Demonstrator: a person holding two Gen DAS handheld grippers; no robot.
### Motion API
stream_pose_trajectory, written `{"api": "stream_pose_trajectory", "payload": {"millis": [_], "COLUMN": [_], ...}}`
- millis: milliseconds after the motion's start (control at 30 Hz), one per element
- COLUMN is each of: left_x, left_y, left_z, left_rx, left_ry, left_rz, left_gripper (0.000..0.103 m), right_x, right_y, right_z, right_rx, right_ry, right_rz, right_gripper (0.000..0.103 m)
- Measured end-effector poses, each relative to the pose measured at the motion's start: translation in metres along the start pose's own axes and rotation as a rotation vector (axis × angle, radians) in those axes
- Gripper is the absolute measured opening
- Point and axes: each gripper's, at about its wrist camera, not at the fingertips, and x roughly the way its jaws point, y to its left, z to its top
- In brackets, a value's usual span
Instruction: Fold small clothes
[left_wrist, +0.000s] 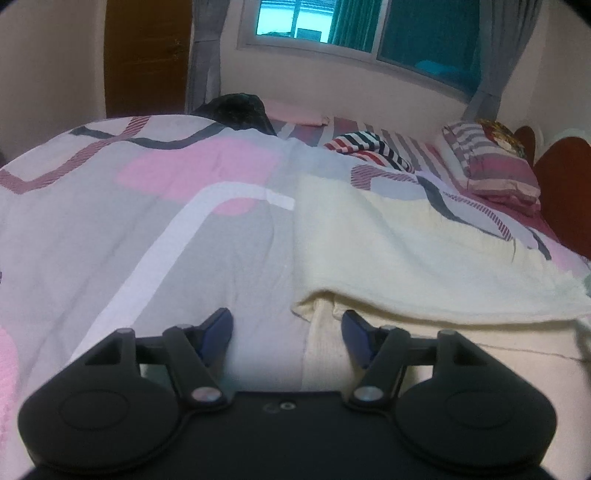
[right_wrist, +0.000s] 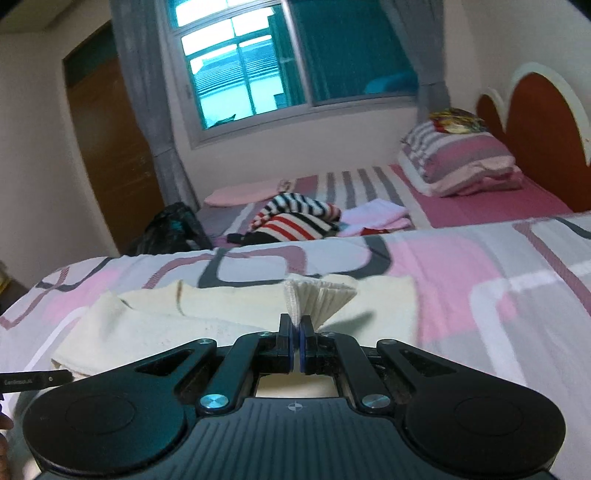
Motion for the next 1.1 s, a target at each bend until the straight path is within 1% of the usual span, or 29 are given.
{"api": "stream_pose_trajectory", "payload": {"millis": [100,333,433,567,633,700,733,767,800,833,900,967,1000,1033,1067,1100], "left_x": [0.000,0.002,0.002,0.002,-0.001,-0.010,-0.017,-0.025,-0.030,-0.033,-0.034,-0.026,-0.017,-0.005,0.011,0.019], "left_y": [0.000,0.003,0.003,0.005,0.007,0.012,0.013,0.013,0.011,0.008,-0.001,-0.014,-0.019,-0.022,-0.023,-0.018], "left_z": [0.000,0.002,0.001,0.003,0.004,0.005,0.005,0.007,0.008,0.011,0.017,0.022,0.022,0.020,0.017,0.014], "left_rx": [0.017,0.034,0.040,0.052,0.048,0.035,0.032,0.034,0.041,0.049,0.069,0.109,0.127,0.138,0.142,0.126], "left_ry": [0.003,0.006,0.007,0.009,0.007,-0.013,-0.040,-0.081,-0.105,-0.124,-0.146,-0.140,-0.119,-0.073,0.004,0.030], "left_rz": [-0.002,-0.013,-0.016,-0.026,-0.034,-0.033,-0.035,-0.045,-0.059,-0.077,-0.119,-0.132,-0.125,-0.093,-0.049,-0.056], "left_gripper": [0.064,0.065,0.066,0.066,0.063,0.059,0.059,0.059,0.058,0.058,0.058,0.057,0.059,0.059,0.059,0.064], "right_x": [-0.006,-0.015,-0.011,-0.004,-0.008,-0.016,-0.020,-0.025,-0.029,-0.031,-0.033,-0.030,-0.027,-0.021,-0.011,0.000], "right_y": [-0.011,-0.024,-0.026,-0.036,-0.043,-0.048,-0.051,-0.054,-0.056,-0.059,-0.059,-0.053,-0.047,-0.040,-0.034,-0.032], "right_z": [-0.003,-0.010,-0.012,-0.018,-0.020,-0.020,-0.020,-0.019,-0.018,-0.017,-0.015,-0.012,-0.010,-0.010,-0.011,-0.014], "right_rx": [0.034,0.096,0.113,0.187,0.225,0.250,0.256,0.264,0.275,0.289,0.286,0.262,0.230,0.182,0.139,0.108], "right_ry": [0.006,0.026,0.040,0.070,0.069,0.061,0.050,0.038,0.024,0.018,0.008,0.008,0.012,0.032,0.074,0.137], "right_rz": [-0.018,-0.021,-0.025,-0.020,-0.007,-0.006,-0.018,-0.031,-0.036,-0.027,-0.018,-0.003,-0.005,-0.006,-0.030,-0.066], "right_gripper": [0.002,0.002,0.002,0.002,0.002,0.003,0.008,0.023,0.037,0.039,0.039,0.037,0.023,0.019,0.018,0.013]}}
